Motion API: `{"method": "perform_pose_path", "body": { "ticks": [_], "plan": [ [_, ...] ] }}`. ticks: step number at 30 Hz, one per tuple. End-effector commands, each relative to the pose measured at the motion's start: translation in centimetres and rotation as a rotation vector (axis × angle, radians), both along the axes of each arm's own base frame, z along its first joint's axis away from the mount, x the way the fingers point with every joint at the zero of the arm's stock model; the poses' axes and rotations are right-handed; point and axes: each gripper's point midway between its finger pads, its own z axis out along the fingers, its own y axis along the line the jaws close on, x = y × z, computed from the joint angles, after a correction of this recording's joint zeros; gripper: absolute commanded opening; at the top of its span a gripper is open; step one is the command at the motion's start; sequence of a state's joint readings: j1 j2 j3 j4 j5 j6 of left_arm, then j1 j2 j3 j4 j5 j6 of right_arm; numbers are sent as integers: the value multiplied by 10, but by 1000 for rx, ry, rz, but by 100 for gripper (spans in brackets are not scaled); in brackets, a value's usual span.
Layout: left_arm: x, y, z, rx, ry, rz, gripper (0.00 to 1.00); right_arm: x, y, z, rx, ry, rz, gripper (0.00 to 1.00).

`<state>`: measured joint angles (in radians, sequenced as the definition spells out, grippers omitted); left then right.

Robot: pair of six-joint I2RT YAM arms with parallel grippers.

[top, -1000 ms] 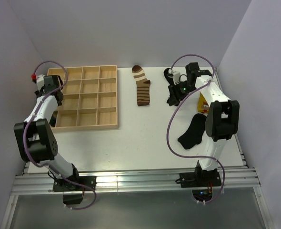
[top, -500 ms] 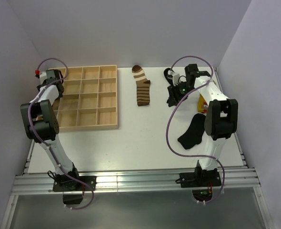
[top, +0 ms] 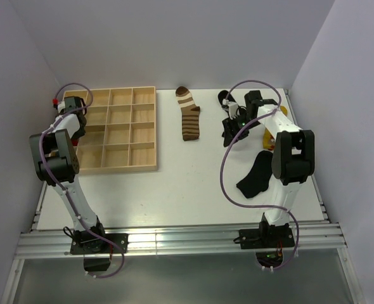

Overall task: Roll the socks
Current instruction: Place the sock in the storage box.

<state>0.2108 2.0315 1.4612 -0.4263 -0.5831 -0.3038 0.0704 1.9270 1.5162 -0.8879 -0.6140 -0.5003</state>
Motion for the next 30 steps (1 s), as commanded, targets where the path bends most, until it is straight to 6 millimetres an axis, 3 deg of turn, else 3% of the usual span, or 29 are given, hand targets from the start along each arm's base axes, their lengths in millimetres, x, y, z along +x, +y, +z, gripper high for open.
{"method": "perform_pose_path", "body": {
  "ticks": [1, 7, 15, 22, 30],
  "plan": [
    [10, -16, -7, -125, -47, -31, 0, 4, 4, 1, 14, -43, 17, 54],
    [17, -35, -17, -263, -90, -64, 0, -1, 3, -3, 7, -45, 24, 54],
    [13, -39, -18, -426, -164, -75, 0, -4, 2, -7, 4, -41, 29, 54],
    [1, -26, -23, -459, -168, -61, 16, -5, 2, -12, 5, -30, 29, 54],
    [1, -20, -10, -446, -194, -76, 32, -6, 2, -13, 1, -28, 33, 54]
  ]
}}
